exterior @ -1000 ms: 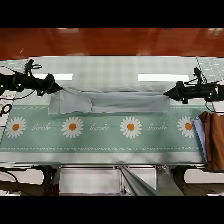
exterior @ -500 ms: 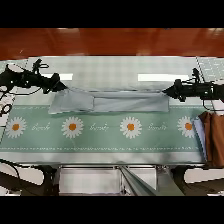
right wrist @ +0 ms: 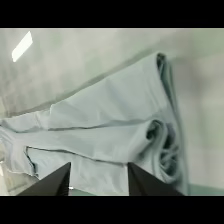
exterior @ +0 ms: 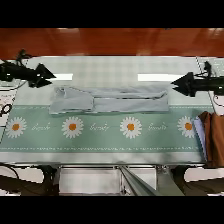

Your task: Fold the shirts.

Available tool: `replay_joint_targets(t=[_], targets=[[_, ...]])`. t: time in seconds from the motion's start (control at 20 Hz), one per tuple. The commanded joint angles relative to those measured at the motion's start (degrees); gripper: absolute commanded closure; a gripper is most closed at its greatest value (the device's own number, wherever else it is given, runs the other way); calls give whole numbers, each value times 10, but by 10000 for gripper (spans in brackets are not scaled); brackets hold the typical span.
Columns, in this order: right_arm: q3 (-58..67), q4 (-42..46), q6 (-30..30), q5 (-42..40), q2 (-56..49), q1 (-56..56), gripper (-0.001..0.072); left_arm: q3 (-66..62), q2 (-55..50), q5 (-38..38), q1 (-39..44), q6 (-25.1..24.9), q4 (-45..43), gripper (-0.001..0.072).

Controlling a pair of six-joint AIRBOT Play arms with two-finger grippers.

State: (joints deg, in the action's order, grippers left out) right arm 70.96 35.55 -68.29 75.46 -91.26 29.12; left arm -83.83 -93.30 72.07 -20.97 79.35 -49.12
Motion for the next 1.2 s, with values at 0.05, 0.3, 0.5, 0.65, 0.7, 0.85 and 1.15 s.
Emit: replay_joint_targets(t=[0.05,0.3,0.5,0.65,0.7,0.85,1.15], targets=[[2,125,-9,21,97,94,301,42,137,-35,-71,5,-50,201],[-220,31,39,-134,149,85,293,322,309,-118,7,-43,-25,201],[-231,2,45,-153,81,29,293,401,343,-160,75,-41,-14,201],[-211,-23,45,-157,32,-4,292,400,342,-162,96,-41,0,201],[-200,-30,43,-157,17,-14,292,400,342,-162,96,-41,6,201],[-169,-40,28,-155,-19,-36,293,400,342,-162,96,-41,7,201],[-119,-83,24,-162,-61,-88,293,400,340,-162,96,-41,7,201]])
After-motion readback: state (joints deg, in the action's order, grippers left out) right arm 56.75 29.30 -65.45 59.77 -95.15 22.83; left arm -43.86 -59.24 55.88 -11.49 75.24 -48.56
